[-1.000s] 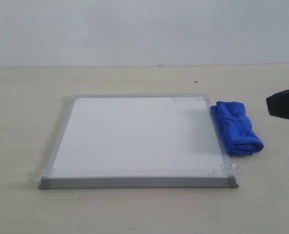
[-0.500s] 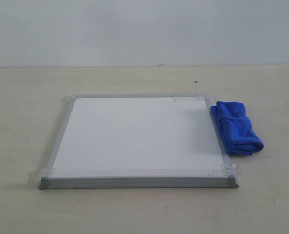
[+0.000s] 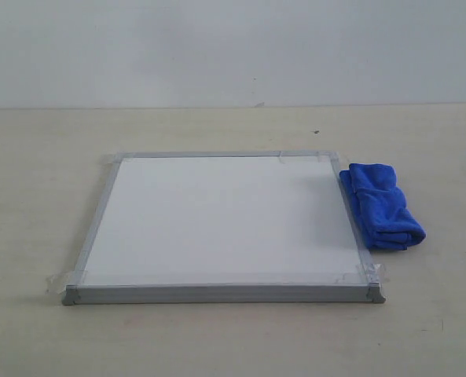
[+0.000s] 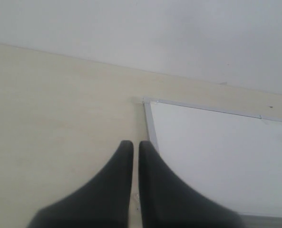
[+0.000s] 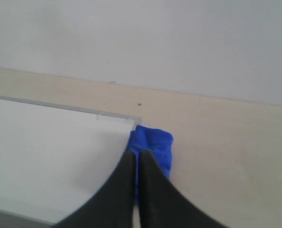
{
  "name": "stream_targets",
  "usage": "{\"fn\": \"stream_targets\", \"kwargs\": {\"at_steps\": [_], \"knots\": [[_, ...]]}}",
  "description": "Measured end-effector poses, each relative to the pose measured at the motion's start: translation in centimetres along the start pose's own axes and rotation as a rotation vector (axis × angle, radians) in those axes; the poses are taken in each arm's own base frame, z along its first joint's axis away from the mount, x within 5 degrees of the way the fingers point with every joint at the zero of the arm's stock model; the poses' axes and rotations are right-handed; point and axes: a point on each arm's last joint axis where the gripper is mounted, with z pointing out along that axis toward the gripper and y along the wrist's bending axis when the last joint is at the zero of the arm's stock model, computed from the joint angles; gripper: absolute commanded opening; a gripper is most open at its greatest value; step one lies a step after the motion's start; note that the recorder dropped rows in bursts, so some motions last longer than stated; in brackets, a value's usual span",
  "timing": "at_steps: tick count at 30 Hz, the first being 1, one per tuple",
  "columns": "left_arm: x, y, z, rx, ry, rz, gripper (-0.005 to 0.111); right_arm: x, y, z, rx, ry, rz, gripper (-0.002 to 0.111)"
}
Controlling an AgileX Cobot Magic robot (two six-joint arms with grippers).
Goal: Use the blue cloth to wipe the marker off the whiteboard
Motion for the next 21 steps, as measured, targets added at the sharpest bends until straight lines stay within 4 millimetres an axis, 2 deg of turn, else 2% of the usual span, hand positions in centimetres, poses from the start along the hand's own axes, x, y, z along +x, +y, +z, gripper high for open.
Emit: {"fn": "stream_targets", "kwargs": {"at_steps": [7, 13, 21], "knots": [[0.0, 0.0, 0.0, 0.0, 0.0, 0.0, 0.004, 2.4, -0.1, -0.7, 0.037, -0.042, -0.015, 0.0], [0.0, 0.0, 0.0, 0.0, 0.0, 0.0, 0.004, 2.6, 0.1, -1.4, 0.024, -0.077, -0.033, 0.0], [0.0, 0.0, 0.0, 0.0, 0.0, 0.0, 0.004, 3.5, 0.5, -1.4, -0.023, 0.017, -0.049, 0.0]]}}
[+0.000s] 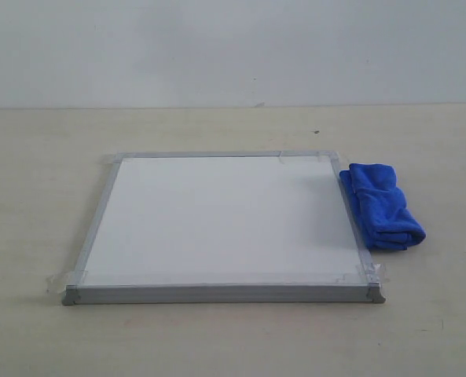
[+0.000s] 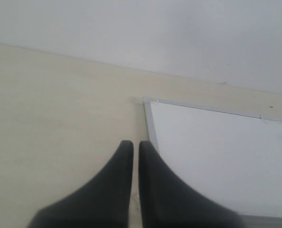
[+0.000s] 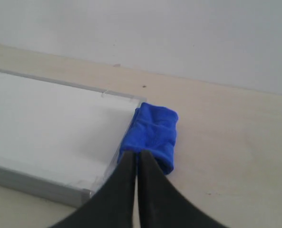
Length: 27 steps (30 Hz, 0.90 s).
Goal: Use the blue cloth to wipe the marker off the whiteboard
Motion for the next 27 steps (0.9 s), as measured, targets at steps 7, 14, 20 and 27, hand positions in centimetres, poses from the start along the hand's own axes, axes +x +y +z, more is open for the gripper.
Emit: {"fn": "stream_targets", "kwargs": {"at_steps": [7, 14, 20, 27], "knots": [[0.0, 0.0, 0.0, 0.0, 0.0, 0.0, 0.004, 0.54, 0.26, -0.03, -0.028, 0.059, -0.002, 0.0], [0.0, 0.0, 0.0, 0.0, 0.0, 0.0, 0.004, 0.59, 0.24, -0.03, -0.025, 0.065, 0.046, 0.0], [0.0, 0.0, 0.0, 0.0, 0.0, 0.0, 0.004, 0.79, -0.3, -0.05, 0.038, 0.085, 0.12, 0.0], [0.0, 0.0, 0.0, 0.0, 0.0, 0.0, 0.004, 0.84, -0.46, -0.06, 0.057, 0.088, 0.131, 0.0]]}}
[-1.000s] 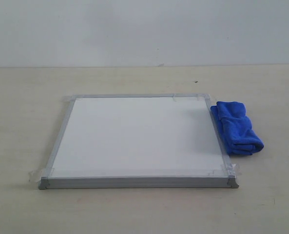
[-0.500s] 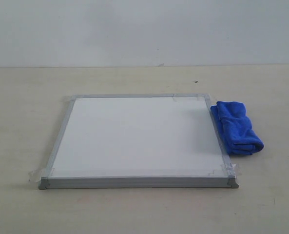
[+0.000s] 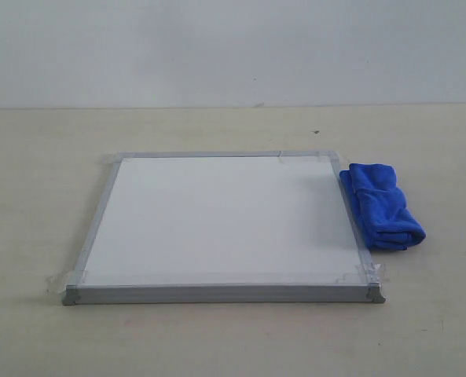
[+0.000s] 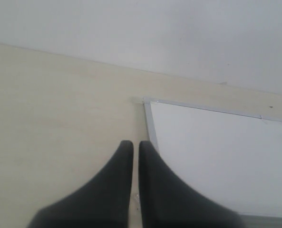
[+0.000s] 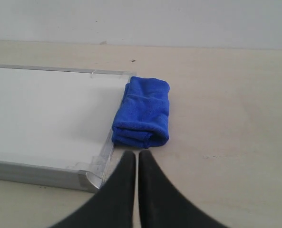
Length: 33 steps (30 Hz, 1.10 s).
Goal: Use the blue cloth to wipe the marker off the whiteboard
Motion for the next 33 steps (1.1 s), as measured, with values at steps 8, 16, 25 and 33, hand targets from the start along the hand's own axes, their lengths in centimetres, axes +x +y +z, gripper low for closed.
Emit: {"fn": "stream_targets", "kwargs": {"at_steps": [8, 16, 25, 33], "knots": [[0.0, 0.0, 0.0, 0.0, 0.0, 0.0, 0.004, 0.0, -0.01, 0.0, 0.001, 0.0, 0.022, 0.0], [0.0, 0.0, 0.0, 0.0, 0.0, 0.0, 0.004, 0.0, -0.02, 0.0, 0.002, 0.0, 0.027, 0.0], [0.0, 0.0, 0.0, 0.0, 0.0, 0.0, 0.004, 0.0, -0.02, 0.0, 0.002, 0.0, 0.019, 0.0], [0.0, 0.0, 0.0, 0.0, 0.0, 0.0, 0.004, -0.01, -0.21, 0.0, 0.037, -0.001, 0.018, 0.0]]}}
